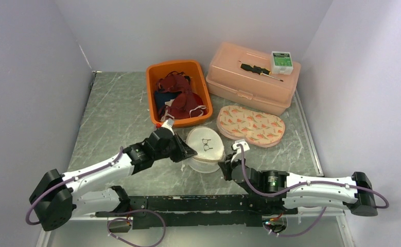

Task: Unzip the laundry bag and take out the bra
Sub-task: Unzip the laundry bag at the center of the board.

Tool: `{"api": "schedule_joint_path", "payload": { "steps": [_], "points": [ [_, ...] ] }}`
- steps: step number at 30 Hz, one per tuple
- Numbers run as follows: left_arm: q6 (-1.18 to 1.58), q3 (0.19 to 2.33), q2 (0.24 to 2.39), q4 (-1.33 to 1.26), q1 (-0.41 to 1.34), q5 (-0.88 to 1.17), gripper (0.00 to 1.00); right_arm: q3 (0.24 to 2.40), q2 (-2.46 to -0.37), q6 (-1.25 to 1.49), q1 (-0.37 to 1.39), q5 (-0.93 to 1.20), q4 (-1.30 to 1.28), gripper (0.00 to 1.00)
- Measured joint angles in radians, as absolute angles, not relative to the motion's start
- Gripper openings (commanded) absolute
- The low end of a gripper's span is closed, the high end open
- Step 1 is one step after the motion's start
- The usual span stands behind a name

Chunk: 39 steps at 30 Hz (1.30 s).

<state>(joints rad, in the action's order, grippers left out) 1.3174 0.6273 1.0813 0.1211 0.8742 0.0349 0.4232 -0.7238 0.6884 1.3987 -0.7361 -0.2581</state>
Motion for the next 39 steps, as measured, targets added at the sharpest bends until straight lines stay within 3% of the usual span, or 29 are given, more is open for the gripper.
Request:
{"api": "schedule_joint_path", "payload": {
  "steps": [6, 10, 14, 17, 23, 29, 32, 35, 39],
  "points": [
    [1.191, 0.666, 1.155, 0.090, 0.768, 0.248, 0.05, 0.415, -0.631, 0.621, 1.337, -0.715, -0.277, 0.00],
    [1.065, 0.773, 1.198, 0.149, 0.730, 0.357, 0.12, 0.416, -0.537, 0.500, 1.337, -0.658, -0.259, 0.00],
    [0.951, 0.862, 1.214, 0.176, 0.723, 0.409, 0.66, 0.429, -0.540, 0.441, 1.335, -0.600, -0.249, 0.00],
    [0.937, 0.845, 1.206, 0.178, 0.723, 0.416, 0.82, 0.428, -0.588, 0.441, 1.335, -0.560, -0.230, 0.00],
    [0.968, 0.770, 1.140, 0.234, 0.723, 0.394, 0.88, 0.401, -0.689, 0.484, 1.337, -0.509, -0.153, 0.00],
    [1.080, 0.741, 0.921, 0.366, 0.728, 0.327, 0.89, 0.436, -0.786, 0.509, 1.337, -0.507, -0.130, 0.00],
    [1.156, 0.738, 0.839, 0.390, 0.765, 0.276, 0.95, 0.483, -0.829, 0.516, 1.338, -0.507, -0.130, 0.00],
    [1.221, 0.734, 0.846, 0.384, 0.842, 0.221, 0.95, 0.507, -0.845, 0.518, 1.339, -0.506, -0.128, 0.00],
    [1.260, 0.760, 1.025, 0.360, 0.928, 0.192, 0.95, 0.509, -0.845, 0.518, 1.339, -0.506, -0.130, 0.00]
  ]
}}
